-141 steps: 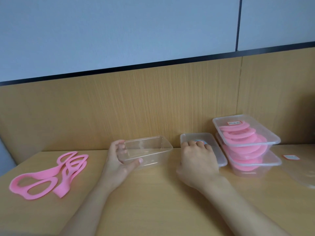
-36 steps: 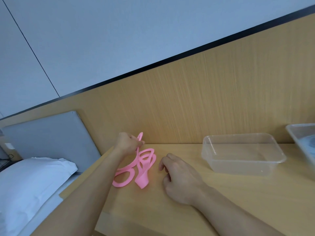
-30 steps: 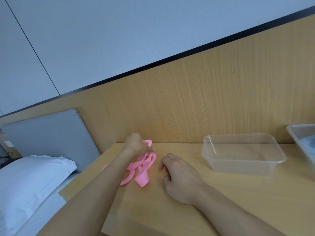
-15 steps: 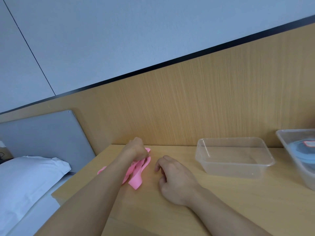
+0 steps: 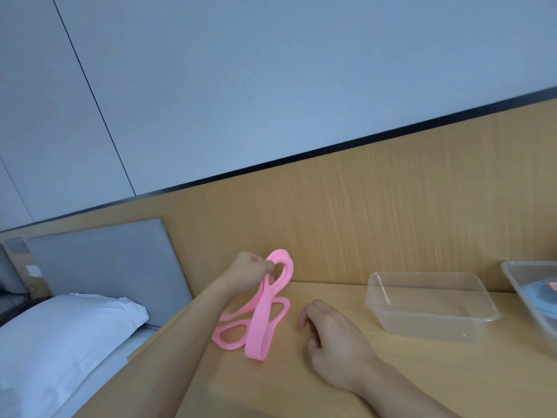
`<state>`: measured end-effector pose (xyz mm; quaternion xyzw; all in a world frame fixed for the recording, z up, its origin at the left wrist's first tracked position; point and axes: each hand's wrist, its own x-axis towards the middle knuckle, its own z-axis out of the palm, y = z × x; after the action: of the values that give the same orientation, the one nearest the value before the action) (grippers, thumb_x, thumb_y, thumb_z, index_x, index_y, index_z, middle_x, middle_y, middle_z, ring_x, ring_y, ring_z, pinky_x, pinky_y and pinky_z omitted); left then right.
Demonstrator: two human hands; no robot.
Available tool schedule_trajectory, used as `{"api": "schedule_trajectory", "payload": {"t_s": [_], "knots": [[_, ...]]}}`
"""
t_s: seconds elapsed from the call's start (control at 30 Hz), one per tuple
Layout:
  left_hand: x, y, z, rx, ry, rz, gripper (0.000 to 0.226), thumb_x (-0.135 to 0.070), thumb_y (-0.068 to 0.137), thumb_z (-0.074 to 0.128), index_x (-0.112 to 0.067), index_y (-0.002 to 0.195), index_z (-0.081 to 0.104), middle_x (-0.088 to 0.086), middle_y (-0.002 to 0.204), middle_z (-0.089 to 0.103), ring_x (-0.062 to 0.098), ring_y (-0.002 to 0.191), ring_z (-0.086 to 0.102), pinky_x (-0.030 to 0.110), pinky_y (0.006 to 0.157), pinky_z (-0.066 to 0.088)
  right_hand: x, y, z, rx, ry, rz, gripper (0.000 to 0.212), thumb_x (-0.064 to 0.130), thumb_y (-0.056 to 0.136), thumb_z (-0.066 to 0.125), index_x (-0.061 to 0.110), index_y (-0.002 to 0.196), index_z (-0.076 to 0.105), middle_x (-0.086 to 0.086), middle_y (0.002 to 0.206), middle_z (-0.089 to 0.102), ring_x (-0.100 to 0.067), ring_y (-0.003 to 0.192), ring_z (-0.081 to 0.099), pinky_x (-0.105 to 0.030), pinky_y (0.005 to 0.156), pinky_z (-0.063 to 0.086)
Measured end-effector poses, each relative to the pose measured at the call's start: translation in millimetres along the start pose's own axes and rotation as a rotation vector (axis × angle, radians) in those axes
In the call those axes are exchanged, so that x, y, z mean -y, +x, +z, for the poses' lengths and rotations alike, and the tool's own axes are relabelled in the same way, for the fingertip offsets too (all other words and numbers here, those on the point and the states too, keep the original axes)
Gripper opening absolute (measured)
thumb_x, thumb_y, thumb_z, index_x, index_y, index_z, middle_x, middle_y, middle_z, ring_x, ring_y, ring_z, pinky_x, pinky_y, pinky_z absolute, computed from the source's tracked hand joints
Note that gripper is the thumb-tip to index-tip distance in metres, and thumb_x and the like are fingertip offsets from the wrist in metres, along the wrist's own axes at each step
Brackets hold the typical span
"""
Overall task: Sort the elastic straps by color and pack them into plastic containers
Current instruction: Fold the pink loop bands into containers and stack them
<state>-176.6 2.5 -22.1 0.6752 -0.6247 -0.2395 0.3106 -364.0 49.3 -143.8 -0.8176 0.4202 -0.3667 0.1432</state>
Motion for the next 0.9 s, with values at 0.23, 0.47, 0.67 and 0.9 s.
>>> {"api": "schedule_trajectory", "payload": {"t_s": [0.23, 0.47, 0.67, 0.9], "knots": [[-36, -34, -16, 0.025, -0.086, 0.177, 0.012, -0.01, 0.09, 0.052, -0.009, 0.087, 0.063, 0.005, 0.077, 0.072, 0.021, 0.074, 0.057, 0.041, 0.071, 0.044, 14, -5, -14, -0.159, 0.071, -0.065, 0.016, 0.037, 0.098, 0.041, 0.029, 0.108, 0.05, 0.017, 0.101, 0.043, -0.004, 0.084, 0.047, -0.023, 0.072, 0.036], [-74, -64, -21, 0.054, -0.045, 0.32, 0.017, -0.01, 0.093, 0.047, -0.013, 0.087, 0.063, -0.002, 0.08, 0.072, 0.015, 0.076, 0.061, 0.036, 0.079, 0.047, 38, 17, -70, -0.589, 0.258, -0.042, 0.04, 0.039, 0.101, 0.052, 0.028, 0.137, 0.039, 0.014, 0.118, 0.039, -0.004, 0.087, 0.055, -0.03, 0.074, 0.048], [-108, -78, -16, 0.061, -0.23, 0.372, 0.022, -0.006, 0.095, 0.041, -0.011, 0.087, 0.06, 0.001, 0.075, 0.067, 0.02, 0.078, 0.06, 0.036, 0.08, 0.048, 52, 35, -123, -0.585, 0.37, -0.078, 0.019, 0.019, 0.105, 0.052, 0.019, 0.115, 0.068, 0.003, 0.092, 0.063, -0.01, 0.081, 0.058, -0.028, 0.071, 0.045], [-148, -89, 0, 0.072, -0.444, 0.467, 0.011, -0.019, 0.083, 0.046, -0.011, 0.083, 0.053, -0.001, 0.064, 0.055, 0.021, 0.073, 0.05, 0.033, 0.068, 0.04, 70, 41, -178, -0.6, 0.508, -0.084, 0.02, 0.025, 0.102, 0.057, 0.018, 0.086, 0.066, 0.012, 0.062, 0.055, -0.009, 0.057, 0.047, -0.032, 0.056, 0.042]]}}
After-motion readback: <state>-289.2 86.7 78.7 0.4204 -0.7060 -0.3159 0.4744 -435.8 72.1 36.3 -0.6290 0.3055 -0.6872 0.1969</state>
